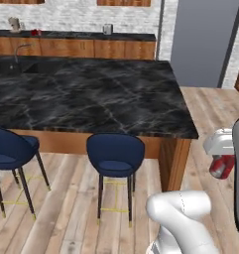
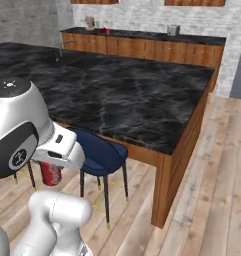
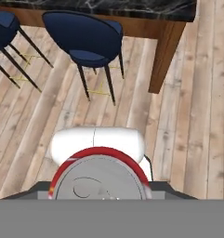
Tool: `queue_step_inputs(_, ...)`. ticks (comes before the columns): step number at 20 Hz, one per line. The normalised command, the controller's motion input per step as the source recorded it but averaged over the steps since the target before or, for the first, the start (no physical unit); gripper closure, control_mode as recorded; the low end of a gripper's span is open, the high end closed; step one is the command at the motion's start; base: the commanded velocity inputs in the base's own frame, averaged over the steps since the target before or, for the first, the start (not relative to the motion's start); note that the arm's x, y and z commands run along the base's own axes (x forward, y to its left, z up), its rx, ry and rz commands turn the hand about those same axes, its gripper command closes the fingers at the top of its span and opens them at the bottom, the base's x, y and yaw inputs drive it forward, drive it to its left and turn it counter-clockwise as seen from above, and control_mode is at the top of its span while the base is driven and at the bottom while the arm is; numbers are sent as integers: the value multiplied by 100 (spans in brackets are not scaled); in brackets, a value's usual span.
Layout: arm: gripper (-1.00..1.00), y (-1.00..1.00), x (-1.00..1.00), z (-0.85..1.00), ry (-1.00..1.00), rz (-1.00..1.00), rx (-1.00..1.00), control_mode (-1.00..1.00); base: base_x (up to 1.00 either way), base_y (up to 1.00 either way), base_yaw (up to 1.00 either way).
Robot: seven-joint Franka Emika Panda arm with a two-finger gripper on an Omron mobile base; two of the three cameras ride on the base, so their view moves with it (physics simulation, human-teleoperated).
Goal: Four empty soda cans are scattered around the kitchen. Gather all the cans and cluster them next to the stove for recycling.
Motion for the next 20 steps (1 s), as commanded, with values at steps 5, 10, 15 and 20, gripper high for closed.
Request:
queue_step_inputs(5, 100, 0, 0, 0, 0, 0, 0, 100, 0, -100, 0)
queue_step_inputs(10, 100, 0, 0, 0, 0, 0, 0, 100, 7, -100, 0)
queue_step_inputs(15, 100, 0, 0, 0, 0, 0, 0, 100, 39, -100, -1)
queue_step_inputs(20, 100, 0, 0, 0, 0, 0, 0, 100, 55, -100, -5)
